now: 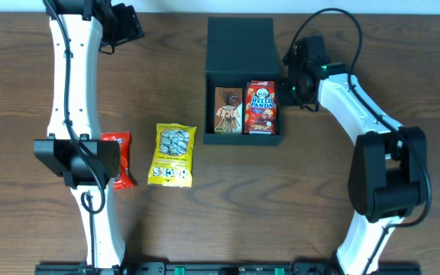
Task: Pack container
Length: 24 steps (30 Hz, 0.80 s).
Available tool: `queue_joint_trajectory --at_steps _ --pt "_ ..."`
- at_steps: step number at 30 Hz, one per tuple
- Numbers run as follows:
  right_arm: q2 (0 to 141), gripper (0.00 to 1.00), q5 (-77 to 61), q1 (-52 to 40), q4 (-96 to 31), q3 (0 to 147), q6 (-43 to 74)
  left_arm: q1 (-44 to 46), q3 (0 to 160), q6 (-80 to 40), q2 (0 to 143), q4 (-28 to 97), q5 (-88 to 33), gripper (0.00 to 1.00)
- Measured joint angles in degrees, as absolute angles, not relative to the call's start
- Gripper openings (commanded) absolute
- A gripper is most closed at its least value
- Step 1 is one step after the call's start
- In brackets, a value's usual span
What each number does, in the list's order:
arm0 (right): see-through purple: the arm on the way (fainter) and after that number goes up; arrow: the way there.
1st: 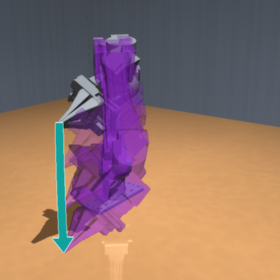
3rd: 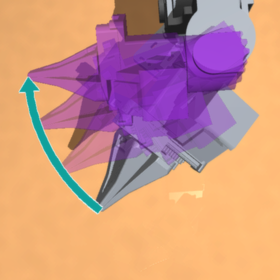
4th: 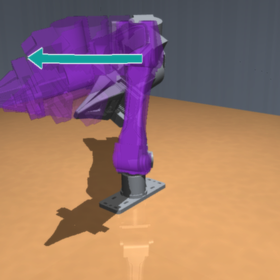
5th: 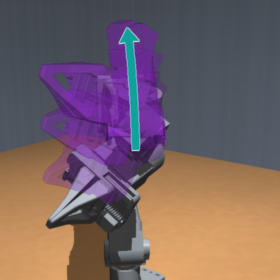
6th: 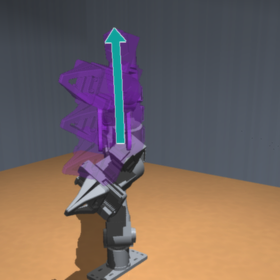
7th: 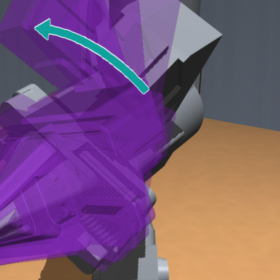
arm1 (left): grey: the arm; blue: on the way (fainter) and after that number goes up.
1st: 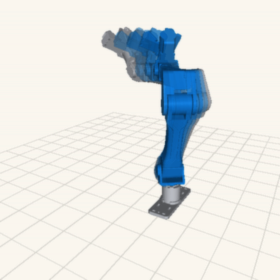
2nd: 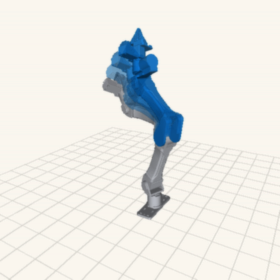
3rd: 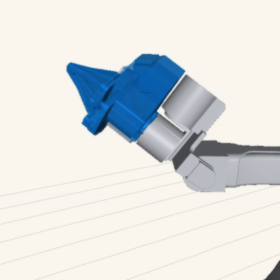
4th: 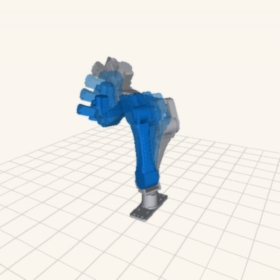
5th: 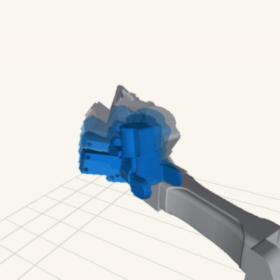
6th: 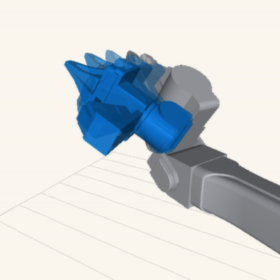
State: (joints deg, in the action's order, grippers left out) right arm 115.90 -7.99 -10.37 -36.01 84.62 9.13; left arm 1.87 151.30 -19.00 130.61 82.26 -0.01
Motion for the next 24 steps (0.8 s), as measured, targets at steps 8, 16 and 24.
queue_joint_trajectory --at_steps 8,16,24 --pt "115.9 0.02 -8.8 -10.4 -34.9 84.6 10.1 1.9 151.3 -19.0 130.6 82.3 0.0 0.86" --pt "115.9 0.01 -10.1 -10.2 -34.0 84.6 10.3 1.9 151.3 -19.0 130.6 82.2 0.0 0.86" --pt "115.9 0.02 -11.8 -9.9 -33.7 84.6 10.3 1.9 151.3 -19.0 130.6 82.3 0.0 0.86"
